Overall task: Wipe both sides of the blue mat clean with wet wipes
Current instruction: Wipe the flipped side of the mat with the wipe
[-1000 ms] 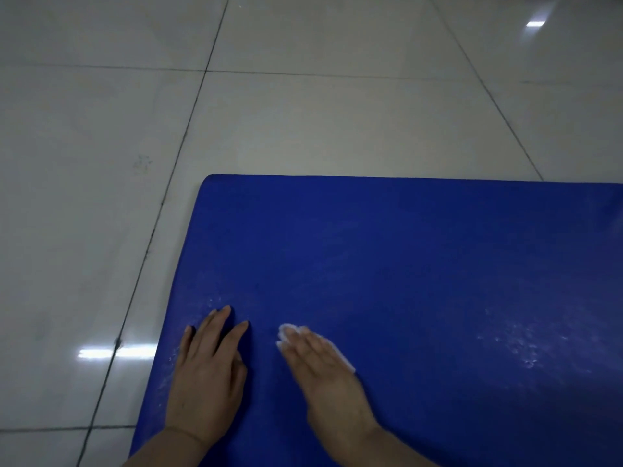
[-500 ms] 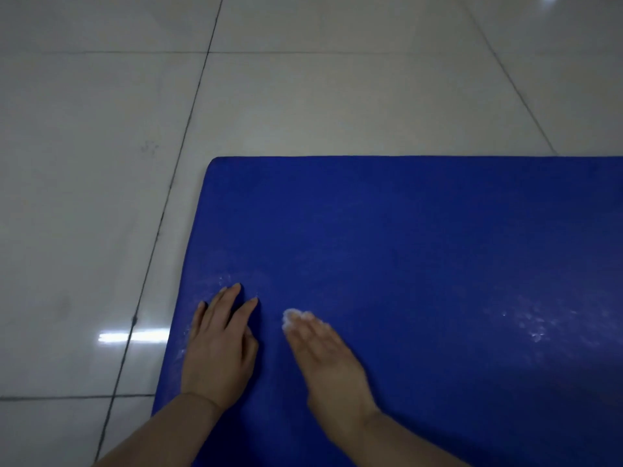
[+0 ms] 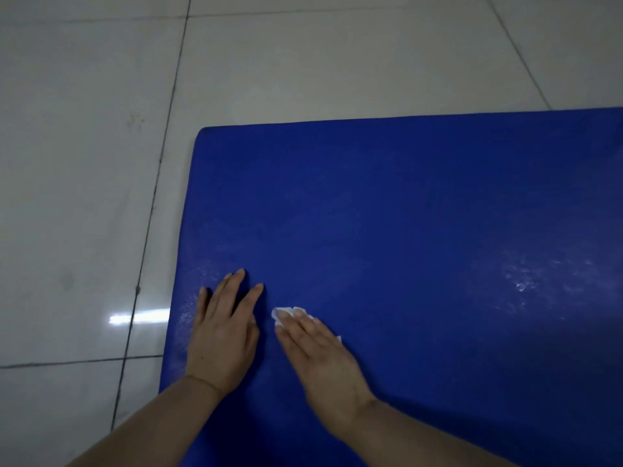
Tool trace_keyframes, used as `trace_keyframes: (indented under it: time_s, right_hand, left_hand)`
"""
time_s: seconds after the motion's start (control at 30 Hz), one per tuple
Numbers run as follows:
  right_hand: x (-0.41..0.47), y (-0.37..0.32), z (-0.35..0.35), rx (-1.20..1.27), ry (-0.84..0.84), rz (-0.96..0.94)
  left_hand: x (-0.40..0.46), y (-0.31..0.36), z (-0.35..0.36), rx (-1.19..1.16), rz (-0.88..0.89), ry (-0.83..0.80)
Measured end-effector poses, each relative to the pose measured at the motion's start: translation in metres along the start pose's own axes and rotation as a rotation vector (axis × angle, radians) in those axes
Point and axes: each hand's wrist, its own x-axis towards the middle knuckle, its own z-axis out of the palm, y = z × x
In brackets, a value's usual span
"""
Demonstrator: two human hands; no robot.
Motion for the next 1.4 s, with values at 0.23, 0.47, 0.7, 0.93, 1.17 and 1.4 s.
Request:
trace_keyframes:
  time_s: [0.23,0.47,0.7,0.93,1.17,1.4]
  right_hand:
    - [-0.052,0.08,-0.016,-0.046,0.112,0.411]
    - [-0.038,-0.023,0.017,-0.019,0.026,-0.006]
    - [-0.08,0.063,-0.02,0.054,0.027,0.343]
    - [-0.059,-0.032,0.022,0.141,0.125,0.112]
    - [-0.1,0.029,-0.013,-0.017,0.018,0.136]
    - [-0.096,-0.017,0.008,0.063,0.088,0.22]
  left_hand:
    - [-0.019,0.005,-0.005,-0.023,0.036,0.032]
    - [-0.024,0.009,-0.001,-0.002,0.025,-0.05]
    - [-0.031,0.007,0.0,0.011,0.017,-0.046]
    - [-0.03,0.01,-0.001,0.025,-0.001,-0.067]
    - [-0.04,0.017,-0.004,0.01,0.044,-0.076]
    - [-0.039,0.023,-0.001,-0.004,0.113,-0.11]
